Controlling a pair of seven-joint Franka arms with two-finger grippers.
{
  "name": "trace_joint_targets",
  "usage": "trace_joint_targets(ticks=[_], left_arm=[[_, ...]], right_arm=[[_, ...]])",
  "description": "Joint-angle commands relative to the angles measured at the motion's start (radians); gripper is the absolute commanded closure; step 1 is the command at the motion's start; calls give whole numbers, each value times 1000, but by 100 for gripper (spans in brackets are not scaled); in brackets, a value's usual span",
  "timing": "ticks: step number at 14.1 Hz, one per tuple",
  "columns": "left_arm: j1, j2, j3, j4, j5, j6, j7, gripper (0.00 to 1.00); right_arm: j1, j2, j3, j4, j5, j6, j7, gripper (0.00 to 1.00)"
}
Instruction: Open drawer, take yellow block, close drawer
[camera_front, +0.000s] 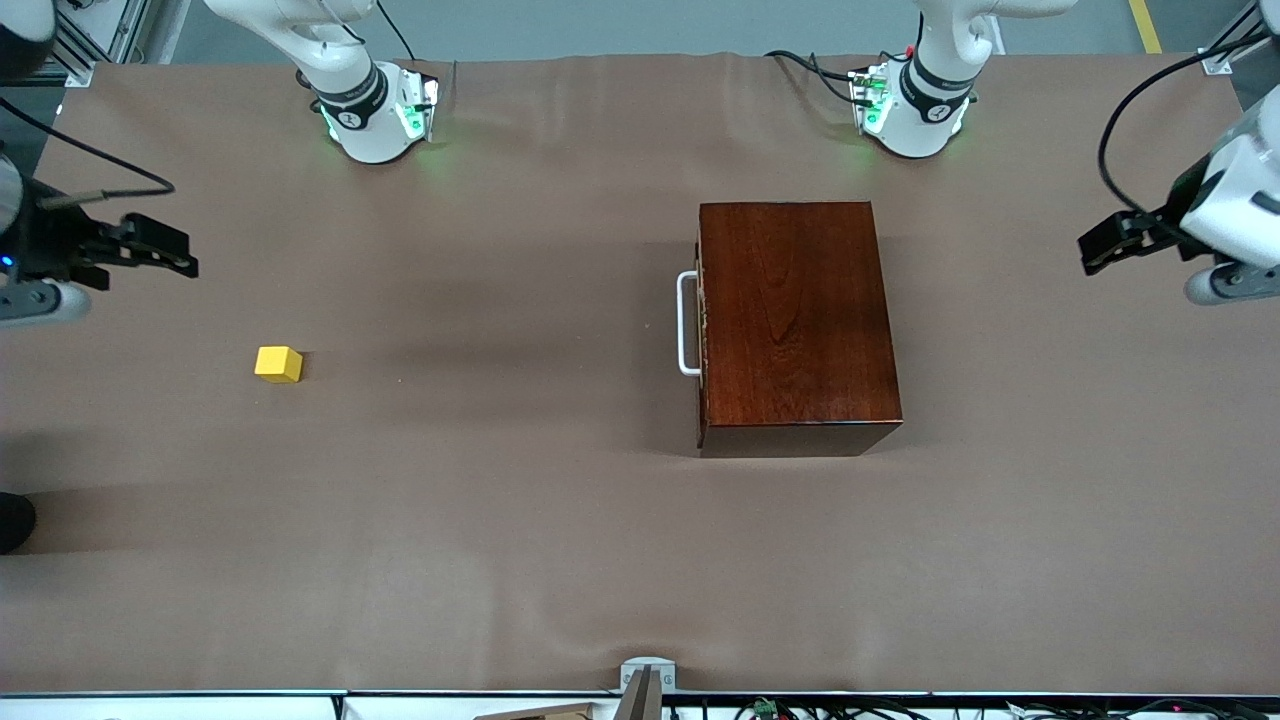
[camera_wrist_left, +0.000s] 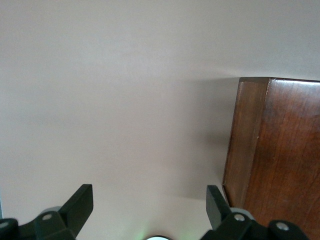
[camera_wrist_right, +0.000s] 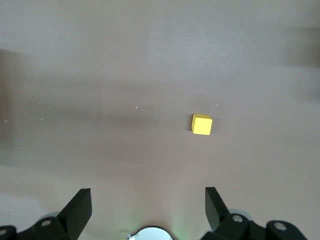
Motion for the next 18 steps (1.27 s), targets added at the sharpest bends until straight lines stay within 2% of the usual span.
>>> trace_joint_targets(ticks=[1,2,6,9,12,14,18], left_arm=[[32,-33,-5,0,-13,9,111,0],[71,-48,-11,-7,-20,18,140,0],[85,-93,-28,-40,-76,21,188,0],[79,-140,-41,-89,-86,21,197,0],[76,-140,-58,-82,-94,16,197,0],[83,-123,-56,-48,-106,15,197,0],[74,-108,-59,-31,-108,-2,194,0]], right_arm=[[5,-16,-64,31,82,-57,12,0],[16,-35,-98,13,100,-52,10,0],[19,-163,-103,-179,96,65,4,0],[19,-194,-98,-217,91,72,-1,0],[16,-228,-98,-270,72,104,-4,0],[21,-227,-96,-267,32,107,-4,0],[21,-227,-96,-265,25,109,-7,0]])
